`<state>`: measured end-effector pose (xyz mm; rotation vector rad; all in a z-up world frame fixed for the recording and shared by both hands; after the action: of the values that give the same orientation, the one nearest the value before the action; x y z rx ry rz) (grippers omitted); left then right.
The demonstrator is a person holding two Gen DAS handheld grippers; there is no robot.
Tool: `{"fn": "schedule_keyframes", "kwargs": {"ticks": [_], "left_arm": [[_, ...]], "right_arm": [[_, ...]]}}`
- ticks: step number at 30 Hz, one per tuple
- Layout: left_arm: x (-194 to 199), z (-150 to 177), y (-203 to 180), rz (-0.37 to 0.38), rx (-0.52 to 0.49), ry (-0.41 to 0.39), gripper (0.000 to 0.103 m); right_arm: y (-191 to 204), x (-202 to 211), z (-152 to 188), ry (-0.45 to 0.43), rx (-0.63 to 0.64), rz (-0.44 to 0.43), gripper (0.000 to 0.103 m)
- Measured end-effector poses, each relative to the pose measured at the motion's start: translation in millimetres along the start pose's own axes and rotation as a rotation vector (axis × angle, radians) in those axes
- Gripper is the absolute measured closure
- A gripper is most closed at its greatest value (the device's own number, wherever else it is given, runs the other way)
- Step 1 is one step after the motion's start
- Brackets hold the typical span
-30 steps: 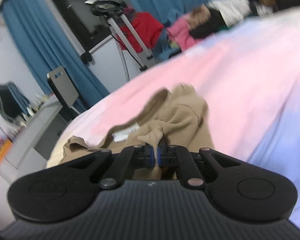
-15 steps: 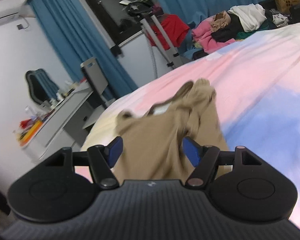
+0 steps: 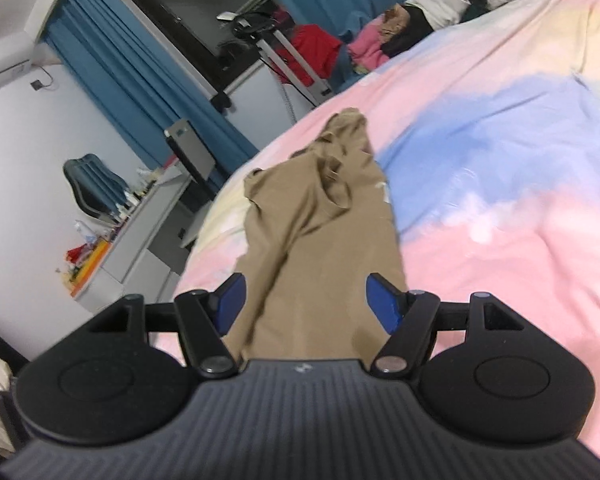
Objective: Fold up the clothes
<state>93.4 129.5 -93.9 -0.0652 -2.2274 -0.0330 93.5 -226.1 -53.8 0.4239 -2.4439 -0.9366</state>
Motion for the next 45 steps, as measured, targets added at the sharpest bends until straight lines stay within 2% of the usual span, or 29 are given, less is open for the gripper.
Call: {"fn": "schedule_keyframes", "kwargs": {"ticks": [4, 8, 9, 15, 16, 18, 20, 21, 23, 29, 32, 35, 37, 39, 41, 45], "left_arm": [[-9, 8, 24, 0.105, 0.05, 0.164, 0.012], [-23, 19, 39, 0.161, 0.126, 0.305, 0.025], [-25, 22, 38, 0.161, 0.123, 0.329, 0.026], [-28, 39, 13, 0.075, -0.038, 0.41, 0.033], [-28, 42, 9, 0.061, -0.064, 0.424, 0.042], [-22, 44, -3, -0.018, -0.139, 0.405, 0.055], [-7, 45, -17, -0.068, -0.212, 0.354, 0.093], [1, 45, -24, -0.093, -0.248, 0.328, 0.097], [17, 45, -39, -0.133, -0.313, 0.274, 0.098], [70, 30, -94, -0.149, -0.432, 0.11, 0.098], [75, 33, -123, -0.114, -0.456, 0.104, 0.098], [66, 48, -141, -0.121, -0.502, 0.112, 0.098], [53, 58, -149, -0.104, -0.487, 0.145, 0.097], [47, 69, -147, -0.067, -0.453, 0.172, 0.092], [46, 79, -143, -0.033, -0.429, 0.185, 0.078], [61, 88, -137, -0.01, -0.441, 0.153, 0.074]], "right_arm": [[-6, -10, 0, 0.029, 0.014, -0.007, 0.033], [-6, -18, 4, 0.056, 0.014, -0.03, 0.033], [-6, -19, 4, 0.061, 0.015, -0.034, 0.033], [-9, -21, 3, 0.067, 0.013, -0.028, 0.033], [-11, -21, 3, 0.067, 0.007, -0.024, 0.033], [-13, -21, 3, 0.069, 0.002, -0.016, 0.033], [-14, -20, 3, 0.073, 0.004, -0.007, 0.033], [-14, -19, 4, 0.076, 0.006, -0.003, 0.033], [-15, -17, 3, 0.073, 0.004, -0.001, 0.033], [-16, -16, 6, 0.069, 0.007, 0.013, 0.033], [-19, -20, 8, 0.079, 0.0, 0.018, 0.033], [-21, -23, 9, 0.084, -0.012, 0.009, 0.033], [-22, -26, 12, 0.098, -0.031, -0.012, 0.033], [-23, -30, 16, 0.115, -0.056, -0.041, 0.033], [-22, -36, 19, 0.131, -0.086, -0.08, 0.033], [-17, -50, 24, 0.147, -0.119, -0.147, 0.034]]}}
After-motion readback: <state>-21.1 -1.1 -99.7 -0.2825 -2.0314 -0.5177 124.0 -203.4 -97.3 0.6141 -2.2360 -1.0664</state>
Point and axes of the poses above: each gripper's, at about its wrist camera, not at the fingertips, and x roughly against the way its jaws point, y to its left, z to its underside, the point moved 6 cm from there along -x, roughly the way its jaws point, and after that the axes turned 10 degrees about -z, right-handed, at the moved point
